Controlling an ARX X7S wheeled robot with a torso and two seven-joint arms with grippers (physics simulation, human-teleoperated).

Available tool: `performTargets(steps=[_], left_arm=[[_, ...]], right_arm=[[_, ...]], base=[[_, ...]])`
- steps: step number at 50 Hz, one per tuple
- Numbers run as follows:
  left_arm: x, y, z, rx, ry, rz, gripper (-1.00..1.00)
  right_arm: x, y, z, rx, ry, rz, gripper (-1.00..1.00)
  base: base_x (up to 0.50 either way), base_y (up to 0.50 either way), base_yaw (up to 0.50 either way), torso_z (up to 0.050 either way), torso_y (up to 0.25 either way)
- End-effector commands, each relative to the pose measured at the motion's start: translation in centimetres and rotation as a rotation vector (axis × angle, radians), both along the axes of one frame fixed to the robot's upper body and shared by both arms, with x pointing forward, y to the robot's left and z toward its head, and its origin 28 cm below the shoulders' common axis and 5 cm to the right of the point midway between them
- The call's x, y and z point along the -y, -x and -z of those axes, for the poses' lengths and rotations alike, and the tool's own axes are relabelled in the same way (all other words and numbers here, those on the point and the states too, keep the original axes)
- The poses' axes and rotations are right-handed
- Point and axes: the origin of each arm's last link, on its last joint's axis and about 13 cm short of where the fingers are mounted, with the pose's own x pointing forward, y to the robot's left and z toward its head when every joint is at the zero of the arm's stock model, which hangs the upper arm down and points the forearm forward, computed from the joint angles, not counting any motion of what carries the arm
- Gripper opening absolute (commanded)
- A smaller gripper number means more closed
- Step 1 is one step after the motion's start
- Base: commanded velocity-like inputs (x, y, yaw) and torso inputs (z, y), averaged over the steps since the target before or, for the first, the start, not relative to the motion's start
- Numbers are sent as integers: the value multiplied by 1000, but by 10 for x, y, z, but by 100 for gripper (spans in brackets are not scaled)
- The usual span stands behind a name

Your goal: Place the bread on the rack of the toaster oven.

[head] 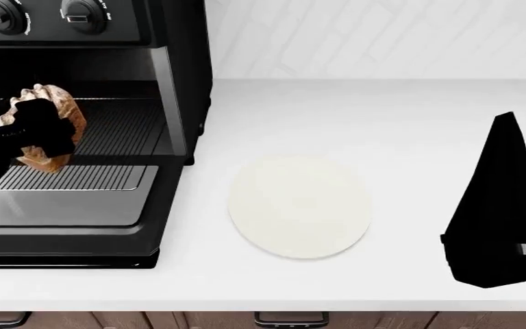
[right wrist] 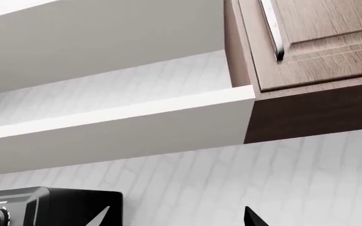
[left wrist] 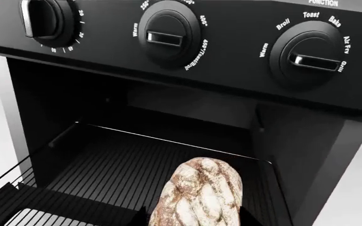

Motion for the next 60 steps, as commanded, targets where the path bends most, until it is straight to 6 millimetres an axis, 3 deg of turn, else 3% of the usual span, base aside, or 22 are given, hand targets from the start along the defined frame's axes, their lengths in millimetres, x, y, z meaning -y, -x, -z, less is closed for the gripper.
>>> performTargets(steps=[1,46,47,60], left_arm=[[-4,-8,4,-9,15,-24,-100],[-5,-10,15,-46,20,-28,-100],[-5,-9,14,-43,18,-24,100],[-1,19,-12,51,39,-20,100]], right_arm=[[1,1,1,-3,0,6,100],[0,1,0,-2,-3,6,100],[0,1,0,-2,-3,5,100],[0,2,0,1,-1,5,100]], base=[[0,0,0,0,0],[0,0,0,0,0],[0,0,0,0,0],[0,0,0,0,0]])
